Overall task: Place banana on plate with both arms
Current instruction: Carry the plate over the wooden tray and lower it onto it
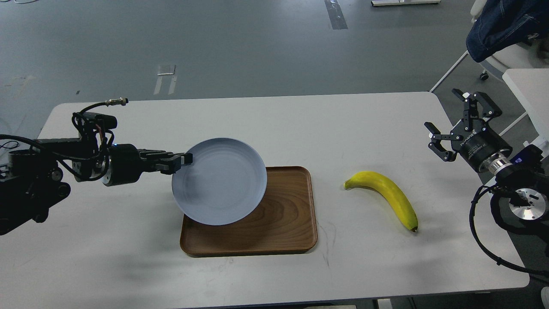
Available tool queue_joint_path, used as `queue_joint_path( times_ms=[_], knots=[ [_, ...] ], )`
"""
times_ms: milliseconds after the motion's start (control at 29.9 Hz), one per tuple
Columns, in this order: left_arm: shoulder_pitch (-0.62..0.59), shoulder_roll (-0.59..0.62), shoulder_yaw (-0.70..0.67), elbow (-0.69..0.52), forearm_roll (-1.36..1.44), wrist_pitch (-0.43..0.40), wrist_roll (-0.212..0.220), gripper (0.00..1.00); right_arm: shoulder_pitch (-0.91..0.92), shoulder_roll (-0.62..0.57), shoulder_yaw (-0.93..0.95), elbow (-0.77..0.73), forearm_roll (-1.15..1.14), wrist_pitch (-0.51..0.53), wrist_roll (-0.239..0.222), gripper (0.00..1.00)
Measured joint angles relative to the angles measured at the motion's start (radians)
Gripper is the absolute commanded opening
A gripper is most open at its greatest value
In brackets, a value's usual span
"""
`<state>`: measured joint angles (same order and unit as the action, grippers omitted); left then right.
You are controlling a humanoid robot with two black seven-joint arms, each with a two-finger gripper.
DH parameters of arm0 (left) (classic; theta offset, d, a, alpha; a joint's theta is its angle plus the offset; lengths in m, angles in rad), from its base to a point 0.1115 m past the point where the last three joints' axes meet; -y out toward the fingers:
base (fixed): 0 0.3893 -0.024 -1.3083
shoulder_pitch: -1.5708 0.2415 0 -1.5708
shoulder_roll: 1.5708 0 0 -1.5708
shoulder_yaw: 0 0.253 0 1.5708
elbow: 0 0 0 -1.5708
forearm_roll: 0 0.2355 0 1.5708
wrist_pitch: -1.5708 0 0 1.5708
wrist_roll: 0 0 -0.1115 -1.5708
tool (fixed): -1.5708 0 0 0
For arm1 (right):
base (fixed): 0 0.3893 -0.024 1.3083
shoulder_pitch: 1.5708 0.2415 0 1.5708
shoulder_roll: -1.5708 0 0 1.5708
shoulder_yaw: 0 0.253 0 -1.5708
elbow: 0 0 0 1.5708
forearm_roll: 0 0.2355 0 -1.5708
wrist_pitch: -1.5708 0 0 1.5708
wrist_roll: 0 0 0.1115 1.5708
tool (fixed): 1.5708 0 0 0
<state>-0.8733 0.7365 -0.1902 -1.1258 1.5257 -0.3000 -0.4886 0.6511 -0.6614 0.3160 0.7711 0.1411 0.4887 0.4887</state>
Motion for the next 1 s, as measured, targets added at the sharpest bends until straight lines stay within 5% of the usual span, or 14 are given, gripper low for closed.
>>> queue_joint_path(
  times_ms=[401,869,970,1003],
  knots=[
    [-0.047,-0.269,0.03,0.175,0.003,-0.076,0.0,0.0,-0.001,-0.046,-0.001,0.003,0.002,0.0,0.0,1.0],
    [-0.052,-0.354,0.097,0.317,0.001,-0.074,0.0,0.0,-0.002,-0.067,-0.003,0.002,0.002,0.0,0.0,1.0],
    [-0.052,-0.356,0.097,0.32,0.001,-0.073,0.0,0.27,-0.002,-0.067,-0.003,0.002,0.002,0.0,0.0,1.0],
    [-0.051,-0.357,0.097,0.322,0.001,-0.072,0.0,0.44,-0.002,-0.068,-0.003,0.002,0.002,0.0,0.0,1.0]
  ],
)
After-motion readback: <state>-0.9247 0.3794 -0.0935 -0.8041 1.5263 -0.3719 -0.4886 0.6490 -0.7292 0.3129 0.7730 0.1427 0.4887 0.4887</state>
